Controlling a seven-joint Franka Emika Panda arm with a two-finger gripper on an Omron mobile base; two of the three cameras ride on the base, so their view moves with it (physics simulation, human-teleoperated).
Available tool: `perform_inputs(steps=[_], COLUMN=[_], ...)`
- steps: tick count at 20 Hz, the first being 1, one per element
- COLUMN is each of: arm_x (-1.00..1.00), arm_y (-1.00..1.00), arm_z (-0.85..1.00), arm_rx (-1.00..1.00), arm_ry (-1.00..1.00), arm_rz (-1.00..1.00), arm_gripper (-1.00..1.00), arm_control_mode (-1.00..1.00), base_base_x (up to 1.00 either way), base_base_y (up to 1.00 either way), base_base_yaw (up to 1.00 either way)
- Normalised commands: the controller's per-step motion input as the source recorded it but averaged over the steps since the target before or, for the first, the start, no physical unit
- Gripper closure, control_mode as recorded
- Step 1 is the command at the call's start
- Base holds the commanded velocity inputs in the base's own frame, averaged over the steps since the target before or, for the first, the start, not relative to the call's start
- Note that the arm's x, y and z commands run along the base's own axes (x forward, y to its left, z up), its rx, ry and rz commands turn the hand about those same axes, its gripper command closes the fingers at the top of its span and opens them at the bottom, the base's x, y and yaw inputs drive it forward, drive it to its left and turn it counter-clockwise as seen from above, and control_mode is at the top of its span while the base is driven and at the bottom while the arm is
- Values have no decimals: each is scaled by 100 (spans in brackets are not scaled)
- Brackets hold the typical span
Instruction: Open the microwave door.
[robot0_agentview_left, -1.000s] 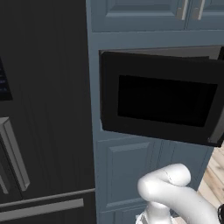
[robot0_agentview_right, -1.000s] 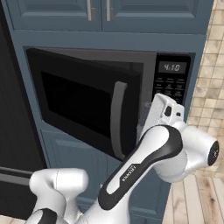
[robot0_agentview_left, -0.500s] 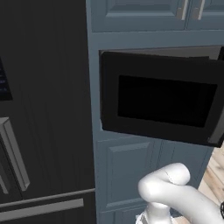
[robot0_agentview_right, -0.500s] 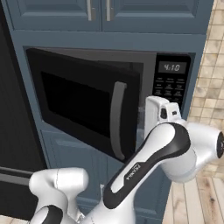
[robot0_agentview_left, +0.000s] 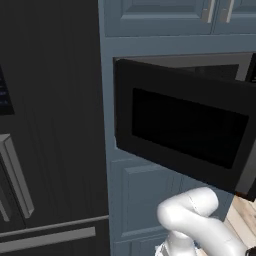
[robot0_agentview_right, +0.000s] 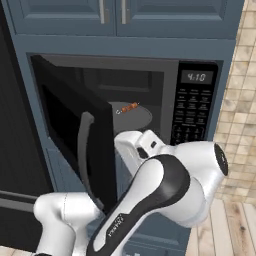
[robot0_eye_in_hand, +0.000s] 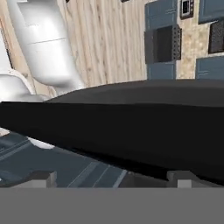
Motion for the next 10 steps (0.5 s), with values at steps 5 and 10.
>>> perform_inputs(steps=[5,10], arm_x=[-65,-25], arm_y=[100,100], arm_z=[-27,-5], arm_rx=[-31,-20], arm_ry=[-20,-25], arm_rz=[34,23], arm_gripper=[-100,-100], arm_control_mode=[-100,-100], base_base_x=[0,0], base_base_y=[0,0], base_base_yaw=[0,0])
